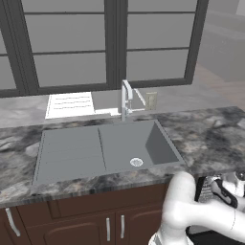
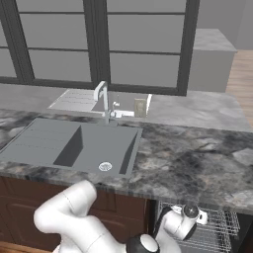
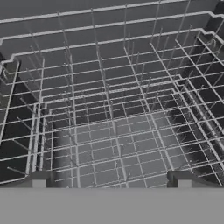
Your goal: Open the dishwasher door and pull out the top rack.
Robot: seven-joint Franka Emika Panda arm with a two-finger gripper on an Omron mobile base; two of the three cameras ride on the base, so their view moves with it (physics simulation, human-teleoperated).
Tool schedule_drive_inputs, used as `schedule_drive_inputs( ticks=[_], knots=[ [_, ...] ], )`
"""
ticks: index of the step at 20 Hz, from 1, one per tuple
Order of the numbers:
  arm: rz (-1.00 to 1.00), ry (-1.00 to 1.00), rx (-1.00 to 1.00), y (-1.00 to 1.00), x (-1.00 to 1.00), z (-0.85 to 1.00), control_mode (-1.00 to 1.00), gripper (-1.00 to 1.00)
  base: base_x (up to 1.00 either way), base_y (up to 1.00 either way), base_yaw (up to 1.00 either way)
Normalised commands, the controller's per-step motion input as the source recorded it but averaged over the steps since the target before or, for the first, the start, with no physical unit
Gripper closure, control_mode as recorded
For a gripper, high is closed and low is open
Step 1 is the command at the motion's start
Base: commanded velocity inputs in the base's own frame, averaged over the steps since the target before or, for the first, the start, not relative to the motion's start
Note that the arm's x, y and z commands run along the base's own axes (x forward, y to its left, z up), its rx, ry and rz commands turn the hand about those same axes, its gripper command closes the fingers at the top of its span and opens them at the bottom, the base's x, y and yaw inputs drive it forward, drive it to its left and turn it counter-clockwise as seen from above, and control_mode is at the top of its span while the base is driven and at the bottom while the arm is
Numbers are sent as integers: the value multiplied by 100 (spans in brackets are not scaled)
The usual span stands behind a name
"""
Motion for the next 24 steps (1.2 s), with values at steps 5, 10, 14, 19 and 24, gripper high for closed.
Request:
schedule_drive_inputs(
  ticks=[5, 10, 14, 19, 24],
  knots=[
    [-7, 8, 0, 2, 0, -83, -100, -100, 0, 0, 0],
    [-4, 9, 0, 1, -14, -80, -100, -100, 0, 0, 0],
    [0, 8, 3, 0, -75, -52, -100, -100, 0, 0, 0],
    [0, 7, 9, 0, -100, -27, -100, -100, 0, 0, 0],
    [0, 10, 9, 4, -100, -14, -100, -100, 0, 0, 0]
  ],
)
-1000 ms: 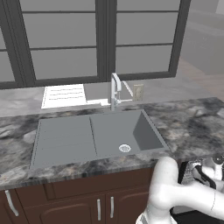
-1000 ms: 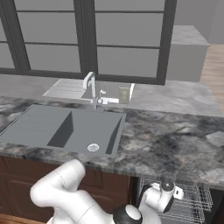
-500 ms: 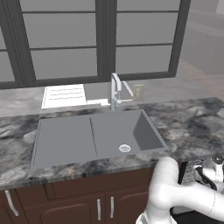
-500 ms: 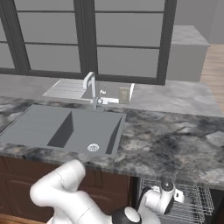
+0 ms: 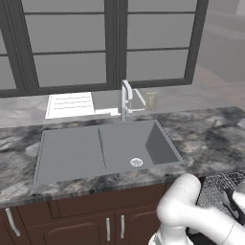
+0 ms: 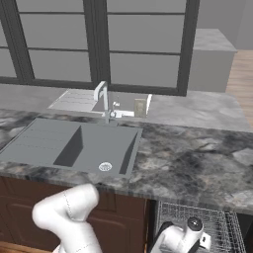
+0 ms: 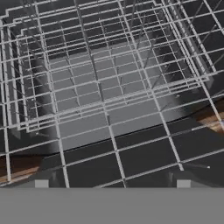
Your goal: Open the dishwasher door and pull out the top rack.
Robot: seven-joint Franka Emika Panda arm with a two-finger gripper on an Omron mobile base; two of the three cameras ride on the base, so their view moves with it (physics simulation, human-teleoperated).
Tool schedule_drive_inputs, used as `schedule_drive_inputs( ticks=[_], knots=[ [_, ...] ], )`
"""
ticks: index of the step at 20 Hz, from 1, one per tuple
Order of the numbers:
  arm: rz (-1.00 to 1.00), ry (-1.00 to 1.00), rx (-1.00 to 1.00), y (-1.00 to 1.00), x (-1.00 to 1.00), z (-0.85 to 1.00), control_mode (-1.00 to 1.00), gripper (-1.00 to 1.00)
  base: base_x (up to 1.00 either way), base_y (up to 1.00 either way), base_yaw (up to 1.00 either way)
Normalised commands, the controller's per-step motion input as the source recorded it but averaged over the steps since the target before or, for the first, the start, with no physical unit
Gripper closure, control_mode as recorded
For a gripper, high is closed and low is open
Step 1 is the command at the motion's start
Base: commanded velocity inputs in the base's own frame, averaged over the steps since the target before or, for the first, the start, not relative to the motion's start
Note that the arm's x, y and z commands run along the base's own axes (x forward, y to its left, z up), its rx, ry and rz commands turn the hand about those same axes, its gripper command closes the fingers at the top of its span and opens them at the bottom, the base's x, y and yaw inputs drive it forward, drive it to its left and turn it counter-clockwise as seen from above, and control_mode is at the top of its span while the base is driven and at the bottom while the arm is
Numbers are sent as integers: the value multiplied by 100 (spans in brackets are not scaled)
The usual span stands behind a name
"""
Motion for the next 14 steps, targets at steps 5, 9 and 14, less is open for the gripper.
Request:
schedule_drive_inputs(
  ticks=[5, 9, 14],
  knots=[
    [0, 15, 8, 5, -98, -16, -100, -100, 0, 0, 0],
    [0, 25, 5, 7, -79, -23, -100, -100, 0, 0, 0],
    [0, 31, 2, 10, -71, -28, -100, -100, 0, 0, 0]
  ],
)
